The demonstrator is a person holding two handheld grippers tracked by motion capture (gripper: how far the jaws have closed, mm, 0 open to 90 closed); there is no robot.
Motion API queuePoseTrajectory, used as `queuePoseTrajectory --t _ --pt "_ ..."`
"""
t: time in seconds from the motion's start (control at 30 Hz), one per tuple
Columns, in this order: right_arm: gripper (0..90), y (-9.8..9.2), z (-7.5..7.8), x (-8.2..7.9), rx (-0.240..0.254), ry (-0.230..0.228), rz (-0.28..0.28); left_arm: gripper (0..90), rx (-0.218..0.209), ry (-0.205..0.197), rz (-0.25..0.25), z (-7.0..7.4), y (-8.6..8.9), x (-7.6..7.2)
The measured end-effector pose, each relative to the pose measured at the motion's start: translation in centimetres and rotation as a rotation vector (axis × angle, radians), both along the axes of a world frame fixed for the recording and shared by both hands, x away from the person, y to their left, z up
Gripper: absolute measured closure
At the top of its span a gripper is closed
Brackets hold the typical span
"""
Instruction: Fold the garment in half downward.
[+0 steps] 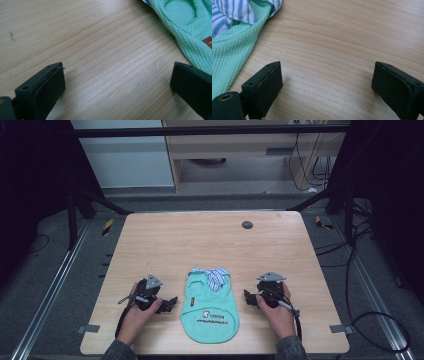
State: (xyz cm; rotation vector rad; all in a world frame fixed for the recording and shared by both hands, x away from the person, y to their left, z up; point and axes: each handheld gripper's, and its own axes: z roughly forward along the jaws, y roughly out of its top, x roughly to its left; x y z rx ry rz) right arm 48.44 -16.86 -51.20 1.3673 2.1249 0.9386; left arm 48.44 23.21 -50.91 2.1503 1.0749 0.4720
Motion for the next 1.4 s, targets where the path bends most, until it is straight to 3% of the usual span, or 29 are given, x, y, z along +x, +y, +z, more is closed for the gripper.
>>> queuePoseTrajectory --t 0.57,0.67,0.7,0.93,1.0,1.13,1.2,1.23,1.4 --pt "9.3 0.1 0.0 0.0 0.003 0.004 -0.005 0.0 0.002 -0.001 -0.003 0.0 0.0 0.0" --pt "12.7 0.0 0.0 0.0 -0.001 -0.006 -0.005 0.0 0.001 -0.001 -0.001 0.0 0.0 0.0" --pt "18.9 0.1 0.1 0.0 0.007 -0.014 0.005 0.0 0.001 0.001 -0.006 0.0 0.1 0.1" --pt "30.6 0.3 0.1 -0.3 0.011 -0.034 0.027 0.4 0.000 -0.005 0.014 0.0 0.0 0.1" --pt "37.9 0.5 0.2 -0.3 0.014 -0.044 0.042 1.8 0.002 -0.010 0.008 0.1 0.0 0.2" --pt "46.6 1.2 0.7 -0.3 0.020 -0.023 0.067 12.2 -0.029 -0.028 0.027 0.7 0.1 -0.2" --pt "52.4 1.7 1.0 -0.1 0.003 -0.032 0.072 20.7 -0.046 -0.060 0.033 1.1 0.1 -0.5" --pt "59.9 2.1 1.5 0.3 -0.024 -0.025 0.075 24.8 -0.062 -0.068 0.027 1.7 -0.1 -0.4" --pt "71.4 3.2 2.7 1.7 -0.013 -0.029 0.126 41.0 -0.073 -0.032 -0.004 2.9 -0.8 0.9"
